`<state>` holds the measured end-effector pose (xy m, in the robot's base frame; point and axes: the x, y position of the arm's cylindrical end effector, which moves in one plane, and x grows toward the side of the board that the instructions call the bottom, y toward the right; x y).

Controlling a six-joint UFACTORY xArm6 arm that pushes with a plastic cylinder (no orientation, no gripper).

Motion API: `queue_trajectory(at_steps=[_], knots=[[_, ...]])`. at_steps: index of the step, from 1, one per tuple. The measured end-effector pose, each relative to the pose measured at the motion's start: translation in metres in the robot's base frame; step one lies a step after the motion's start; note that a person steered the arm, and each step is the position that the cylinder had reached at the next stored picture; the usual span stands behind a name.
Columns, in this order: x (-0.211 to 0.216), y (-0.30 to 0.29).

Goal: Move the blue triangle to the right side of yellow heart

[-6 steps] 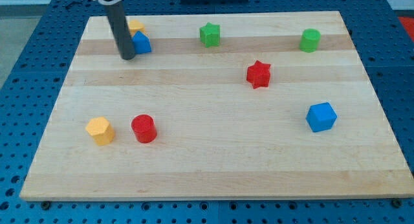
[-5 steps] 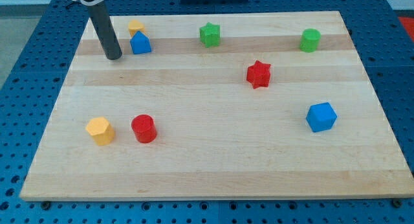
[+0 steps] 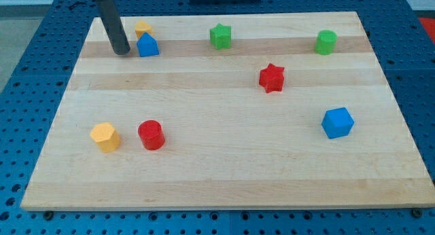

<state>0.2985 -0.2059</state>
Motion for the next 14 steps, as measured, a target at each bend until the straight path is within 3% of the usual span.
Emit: queue_trajectory(at_steps=[4, 5, 6, 7, 9, 13, 14], knots=[[0.017, 0.080], [0.049, 0.108], [0.052, 0.143], [0.021, 0.147], [0.038, 0.081], [0.020, 0.116], [0.011, 0.094]])
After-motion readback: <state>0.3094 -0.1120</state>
